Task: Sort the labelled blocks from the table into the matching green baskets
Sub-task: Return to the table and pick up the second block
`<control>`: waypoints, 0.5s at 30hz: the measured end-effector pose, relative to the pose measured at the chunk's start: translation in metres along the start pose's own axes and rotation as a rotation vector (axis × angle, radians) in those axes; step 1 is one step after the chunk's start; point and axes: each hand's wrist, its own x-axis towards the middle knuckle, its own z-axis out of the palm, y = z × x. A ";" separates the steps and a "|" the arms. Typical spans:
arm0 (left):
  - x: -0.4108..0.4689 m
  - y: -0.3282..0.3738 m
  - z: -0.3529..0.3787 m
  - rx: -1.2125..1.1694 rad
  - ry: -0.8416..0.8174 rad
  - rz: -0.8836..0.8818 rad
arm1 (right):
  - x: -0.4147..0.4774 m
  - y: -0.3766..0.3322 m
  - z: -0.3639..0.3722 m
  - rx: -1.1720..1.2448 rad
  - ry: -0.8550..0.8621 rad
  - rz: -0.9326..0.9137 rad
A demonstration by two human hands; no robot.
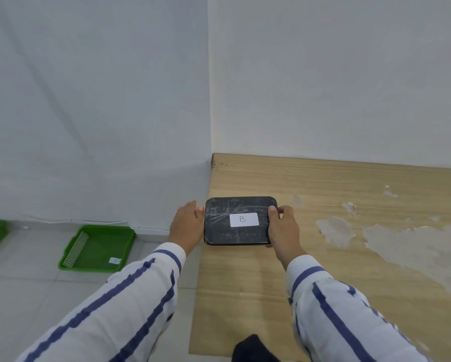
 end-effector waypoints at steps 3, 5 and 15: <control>-0.009 -0.032 -0.030 0.010 -0.004 -0.002 | -0.028 -0.007 0.032 0.003 -0.012 -0.009; -0.017 -0.058 -0.055 0.020 0.001 -0.020 | -0.051 -0.011 0.057 0.006 -0.031 -0.013; -0.074 -0.192 -0.192 0.050 0.051 -0.029 | -0.177 -0.040 0.194 0.048 -0.068 -0.092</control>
